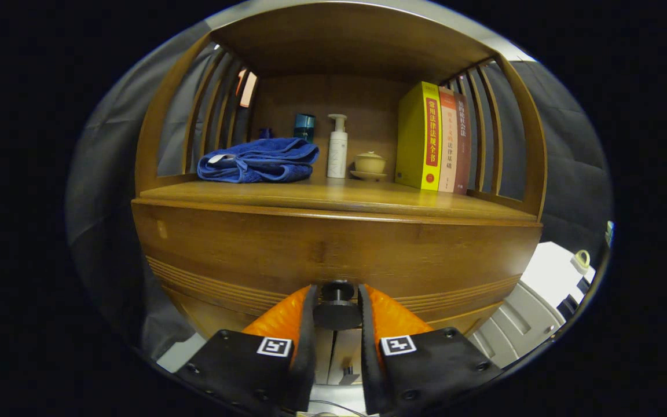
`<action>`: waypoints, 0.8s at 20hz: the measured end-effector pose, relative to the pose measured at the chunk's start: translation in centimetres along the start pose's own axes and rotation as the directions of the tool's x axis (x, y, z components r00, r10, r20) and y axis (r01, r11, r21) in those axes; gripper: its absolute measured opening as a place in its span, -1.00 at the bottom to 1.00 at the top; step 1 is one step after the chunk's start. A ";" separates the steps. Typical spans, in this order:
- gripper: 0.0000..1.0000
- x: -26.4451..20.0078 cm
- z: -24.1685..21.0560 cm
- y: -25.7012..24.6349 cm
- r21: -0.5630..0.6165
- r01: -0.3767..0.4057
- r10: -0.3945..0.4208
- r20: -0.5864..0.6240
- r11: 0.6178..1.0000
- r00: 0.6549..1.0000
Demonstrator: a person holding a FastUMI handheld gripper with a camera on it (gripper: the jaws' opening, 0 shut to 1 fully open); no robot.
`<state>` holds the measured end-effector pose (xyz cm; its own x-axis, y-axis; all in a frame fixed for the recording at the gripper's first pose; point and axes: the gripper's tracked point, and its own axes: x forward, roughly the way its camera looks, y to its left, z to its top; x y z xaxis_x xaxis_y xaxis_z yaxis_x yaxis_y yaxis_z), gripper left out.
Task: Pull open the drawer, take out the items inside it, and place them on the countertop above the cabinet.
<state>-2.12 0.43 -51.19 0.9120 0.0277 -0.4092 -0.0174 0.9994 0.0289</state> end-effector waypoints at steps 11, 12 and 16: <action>-0.22 -6.2 -0.5 0.0 0.009 0.007 -0.007 -0.011 1.000 1.000; -0.22 -6.9 -0.7 0.0 0.008 0.007 -0.007 -0.014 1.000 1.000; -0.23 -10.3 -1.9 0.1 0.018 0.003 -0.002 -0.041 1.000 0.999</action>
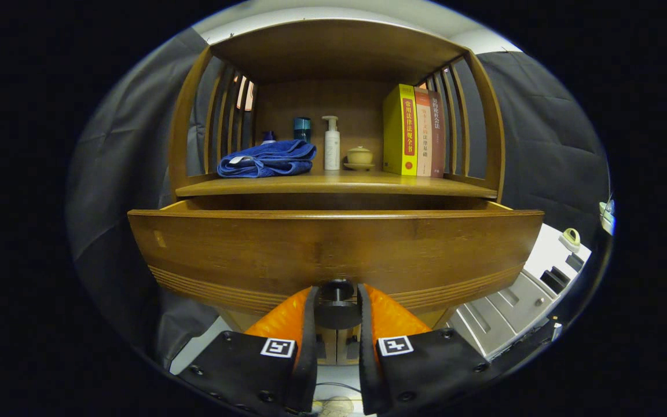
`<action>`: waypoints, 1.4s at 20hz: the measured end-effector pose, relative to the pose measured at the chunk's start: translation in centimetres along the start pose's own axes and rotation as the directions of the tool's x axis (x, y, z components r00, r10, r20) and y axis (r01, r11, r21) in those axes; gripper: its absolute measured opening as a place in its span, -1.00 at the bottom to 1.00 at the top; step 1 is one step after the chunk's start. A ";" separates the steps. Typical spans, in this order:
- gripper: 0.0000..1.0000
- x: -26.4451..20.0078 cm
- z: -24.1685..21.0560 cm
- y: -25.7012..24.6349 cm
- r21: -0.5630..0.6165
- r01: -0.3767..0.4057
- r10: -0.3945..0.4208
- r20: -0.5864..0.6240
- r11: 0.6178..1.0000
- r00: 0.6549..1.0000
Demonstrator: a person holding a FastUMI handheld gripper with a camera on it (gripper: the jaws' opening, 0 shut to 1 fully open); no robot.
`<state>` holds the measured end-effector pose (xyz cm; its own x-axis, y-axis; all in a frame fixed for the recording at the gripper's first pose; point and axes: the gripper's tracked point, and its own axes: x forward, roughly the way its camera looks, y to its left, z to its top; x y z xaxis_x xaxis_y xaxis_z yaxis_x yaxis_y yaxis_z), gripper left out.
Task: Pull open the drawer, take out the items inside it, and place them on the countertop above the cabinet.
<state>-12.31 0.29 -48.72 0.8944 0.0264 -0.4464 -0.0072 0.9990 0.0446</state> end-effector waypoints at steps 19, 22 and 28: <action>-0.22 -6.0 -1.6 -0.1 0.015 0.011 -0.010 -0.022 1.000 1.000; -0.22 -6.7 -1.8 -0.2 0.023 0.007 -0.007 -0.018 1.000 1.000; -0.22 -7.7 -2.1 -0.3 0.034 0.023 -0.022 -0.015 0.999 1.000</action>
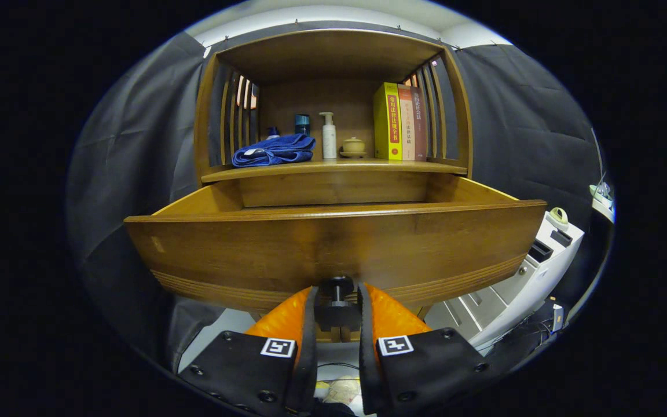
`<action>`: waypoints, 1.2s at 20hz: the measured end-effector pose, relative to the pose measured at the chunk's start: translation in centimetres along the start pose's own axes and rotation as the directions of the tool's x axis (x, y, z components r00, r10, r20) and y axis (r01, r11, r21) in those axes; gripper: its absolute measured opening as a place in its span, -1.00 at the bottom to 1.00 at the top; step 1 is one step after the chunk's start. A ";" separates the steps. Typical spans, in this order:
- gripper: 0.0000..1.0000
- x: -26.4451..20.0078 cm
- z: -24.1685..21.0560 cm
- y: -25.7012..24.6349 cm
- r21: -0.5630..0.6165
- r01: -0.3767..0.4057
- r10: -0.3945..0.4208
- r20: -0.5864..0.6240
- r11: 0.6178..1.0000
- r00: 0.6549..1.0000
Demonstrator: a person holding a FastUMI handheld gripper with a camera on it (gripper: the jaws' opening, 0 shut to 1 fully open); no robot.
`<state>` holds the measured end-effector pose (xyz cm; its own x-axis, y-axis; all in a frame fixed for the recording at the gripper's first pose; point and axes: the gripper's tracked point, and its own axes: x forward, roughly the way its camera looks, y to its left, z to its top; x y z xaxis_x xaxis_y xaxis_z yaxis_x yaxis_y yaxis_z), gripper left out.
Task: Pull open the drawer, take out the items inside it, and place them on the countertop above the cabinet.
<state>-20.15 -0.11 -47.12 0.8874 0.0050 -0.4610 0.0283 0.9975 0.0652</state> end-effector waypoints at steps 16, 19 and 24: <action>-0.17 -1.3 -0.3 -0.4 0.047 0.013 -0.014 0.006 0.999 1.000; -0.03 -1.6 0.2 -0.7 0.109 0.023 -0.023 -0.008 0.994 1.000; 0.13 -3.3 6.0 -2.6 0.185 0.021 -0.032 0.055 0.983 0.998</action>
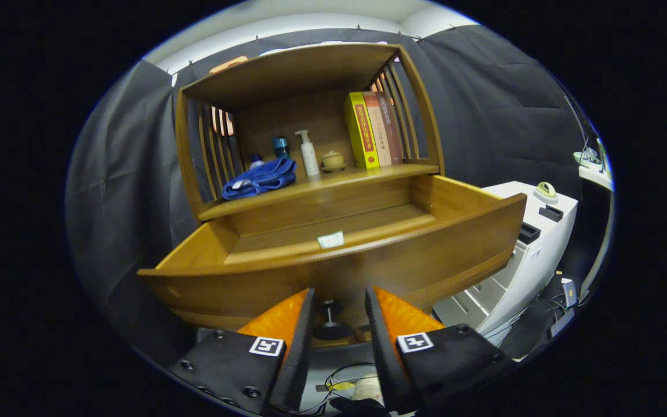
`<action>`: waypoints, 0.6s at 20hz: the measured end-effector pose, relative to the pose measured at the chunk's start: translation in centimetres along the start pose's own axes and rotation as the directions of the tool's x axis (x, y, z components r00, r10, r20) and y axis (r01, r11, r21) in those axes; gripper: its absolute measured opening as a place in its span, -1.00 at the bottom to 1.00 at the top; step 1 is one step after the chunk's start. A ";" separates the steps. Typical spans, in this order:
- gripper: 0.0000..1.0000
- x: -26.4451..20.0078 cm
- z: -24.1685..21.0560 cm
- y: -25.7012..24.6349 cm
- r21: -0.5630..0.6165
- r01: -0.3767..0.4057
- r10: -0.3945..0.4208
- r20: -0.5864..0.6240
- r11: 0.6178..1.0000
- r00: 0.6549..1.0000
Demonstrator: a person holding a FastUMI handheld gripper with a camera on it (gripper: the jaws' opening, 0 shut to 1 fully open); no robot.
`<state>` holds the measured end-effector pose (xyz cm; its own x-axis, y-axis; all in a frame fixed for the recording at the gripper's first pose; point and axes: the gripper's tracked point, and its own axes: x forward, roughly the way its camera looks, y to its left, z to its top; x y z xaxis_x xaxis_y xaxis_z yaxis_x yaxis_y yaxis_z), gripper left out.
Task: Pull open the drawer, take out the items inside it, and place them on the countertop above the cabinet.
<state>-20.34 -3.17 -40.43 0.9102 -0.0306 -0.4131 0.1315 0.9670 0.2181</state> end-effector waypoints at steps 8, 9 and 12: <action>0.49 3.3 10.1 -1.3 -0.049 -0.015 0.017 0.044 0.999 0.999; 0.52 4.1 10.8 -1.0 -0.069 -0.016 0.019 0.032 0.997 0.999; 0.61 7.3 12.6 1.0 -0.093 -0.074 0.072 -0.021 0.993 0.997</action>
<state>-8.62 -5.65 -32.05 0.9086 0.0445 -0.4152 0.0272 0.9859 0.1652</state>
